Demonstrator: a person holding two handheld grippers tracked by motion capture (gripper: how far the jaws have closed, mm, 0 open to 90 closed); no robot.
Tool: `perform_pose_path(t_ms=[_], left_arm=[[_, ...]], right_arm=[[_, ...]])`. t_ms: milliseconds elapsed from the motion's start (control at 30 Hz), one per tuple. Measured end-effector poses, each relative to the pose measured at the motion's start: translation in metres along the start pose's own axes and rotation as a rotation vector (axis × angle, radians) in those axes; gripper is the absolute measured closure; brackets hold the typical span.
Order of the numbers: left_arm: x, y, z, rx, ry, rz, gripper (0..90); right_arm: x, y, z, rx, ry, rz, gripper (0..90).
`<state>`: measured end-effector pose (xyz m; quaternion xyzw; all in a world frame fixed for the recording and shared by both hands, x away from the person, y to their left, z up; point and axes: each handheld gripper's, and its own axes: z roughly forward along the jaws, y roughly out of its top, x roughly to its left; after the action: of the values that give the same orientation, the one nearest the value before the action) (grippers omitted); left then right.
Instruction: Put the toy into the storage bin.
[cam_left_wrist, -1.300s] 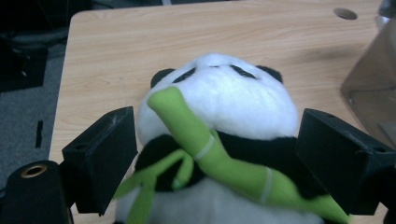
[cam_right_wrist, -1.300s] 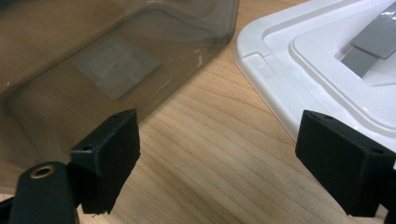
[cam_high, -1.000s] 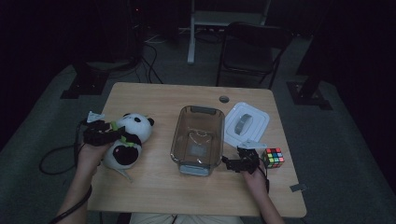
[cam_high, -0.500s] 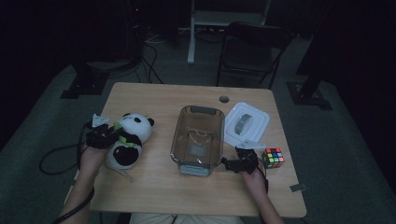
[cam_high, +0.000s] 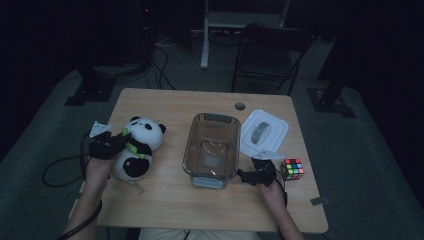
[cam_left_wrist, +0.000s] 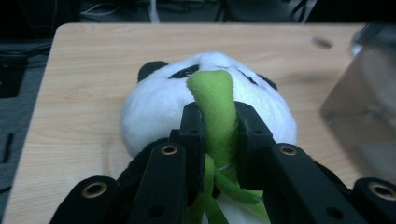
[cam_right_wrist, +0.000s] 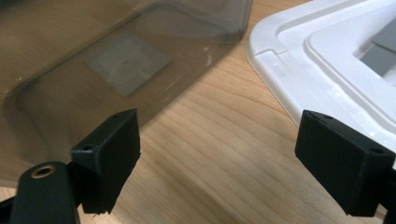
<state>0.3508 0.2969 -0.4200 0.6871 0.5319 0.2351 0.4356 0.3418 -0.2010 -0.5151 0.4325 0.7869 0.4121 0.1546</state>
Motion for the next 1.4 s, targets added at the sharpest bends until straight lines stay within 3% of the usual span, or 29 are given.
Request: perform_pose_path(t_ms=[100,367,533,800,1133,1400], left_arm=[[-0.003,0.004,-0.007,-0.014,-0.025,-0.003,76.7],[-0.013,0.014,-0.018,-0.046,-0.028,0.018,76.8],[-0.017,0.02,-0.023,-0.067,-0.052,0.003,76.7],[-0.022,0.031,-0.035,-0.112,-0.053,-0.006,76.8],[-0.033,0.051,-0.051,-0.161,-0.074,0.021,76.7],[-0.044,0.064,-0.056,-0.193,-0.117,0.025,76.7]], right_arm=[[0.002,0.001,0.001,0.003,0.006,-0.01,13.9],[0.009,0.003,0.004,-0.005,0.012,-0.024,14.0],[0.013,0.003,0.005,-0.003,0.021,-0.032,14.0],[0.023,0.007,0.01,-0.002,0.026,-0.069,14.0],[0.033,0.013,0.016,-0.005,0.053,-0.087,13.9],[0.044,0.017,0.024,-0.005,0.073,-0.107,13.9]])
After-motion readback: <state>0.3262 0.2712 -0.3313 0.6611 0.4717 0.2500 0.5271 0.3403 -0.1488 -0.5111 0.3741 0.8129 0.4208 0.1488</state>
